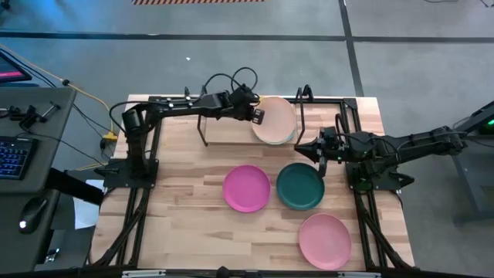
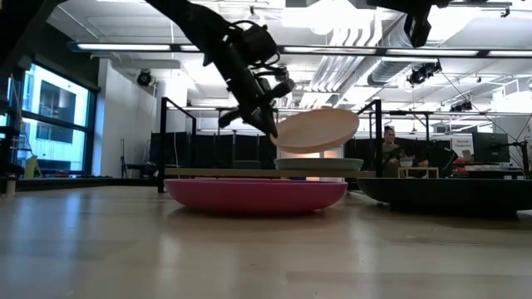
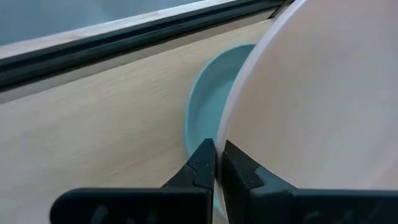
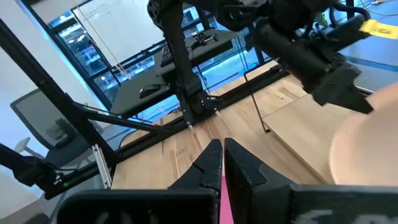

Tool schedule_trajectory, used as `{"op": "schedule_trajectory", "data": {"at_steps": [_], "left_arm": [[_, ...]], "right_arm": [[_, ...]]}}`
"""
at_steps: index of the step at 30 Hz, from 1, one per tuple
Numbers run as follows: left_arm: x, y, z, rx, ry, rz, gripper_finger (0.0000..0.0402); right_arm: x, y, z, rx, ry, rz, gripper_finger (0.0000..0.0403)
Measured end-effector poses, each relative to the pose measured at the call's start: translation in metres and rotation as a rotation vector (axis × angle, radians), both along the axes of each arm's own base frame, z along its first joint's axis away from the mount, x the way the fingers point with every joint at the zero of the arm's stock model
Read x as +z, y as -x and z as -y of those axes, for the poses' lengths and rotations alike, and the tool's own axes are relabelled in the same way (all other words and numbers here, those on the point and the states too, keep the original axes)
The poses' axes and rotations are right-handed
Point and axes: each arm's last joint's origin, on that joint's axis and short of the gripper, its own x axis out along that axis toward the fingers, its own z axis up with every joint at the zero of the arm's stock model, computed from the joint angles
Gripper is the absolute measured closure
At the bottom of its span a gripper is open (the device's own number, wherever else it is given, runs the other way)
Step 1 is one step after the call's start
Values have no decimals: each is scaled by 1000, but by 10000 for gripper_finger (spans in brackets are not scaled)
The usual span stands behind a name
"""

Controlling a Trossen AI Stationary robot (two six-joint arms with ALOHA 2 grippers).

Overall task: Place and stack plates onto a shelf
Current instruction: Stack the orange plate on top of the blue plate on the shelf, then put the dark green plate on the shelf

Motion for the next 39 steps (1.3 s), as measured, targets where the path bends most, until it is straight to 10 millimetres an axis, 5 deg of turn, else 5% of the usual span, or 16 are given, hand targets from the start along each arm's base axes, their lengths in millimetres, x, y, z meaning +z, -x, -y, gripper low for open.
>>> {"op": "schedule_trajectory", "data": {"at_steps": [11, 23, 30, 35, 39], "left_arm": [[-6, -6, -2, -31, -43, 1, 377], [-2, -6, -4, -78, -51, 30, 295], [50, 17, -8, -187, -101, 146, 271], [95, 40, 33, -395, -147, 309, 271], [100, 61, 91, -529, -216, 455, 271]], "right_arm": [[2, 0, 1, -31, 2, 18, 403], [2, 0, 2, -58, 10, 18, 403], [4, 0, 2, -57, -1, 38, 403], [5, 0, 1, -42, -28, 58, 403], [5, -1, 0, -20, -36, 56, 403]]}}
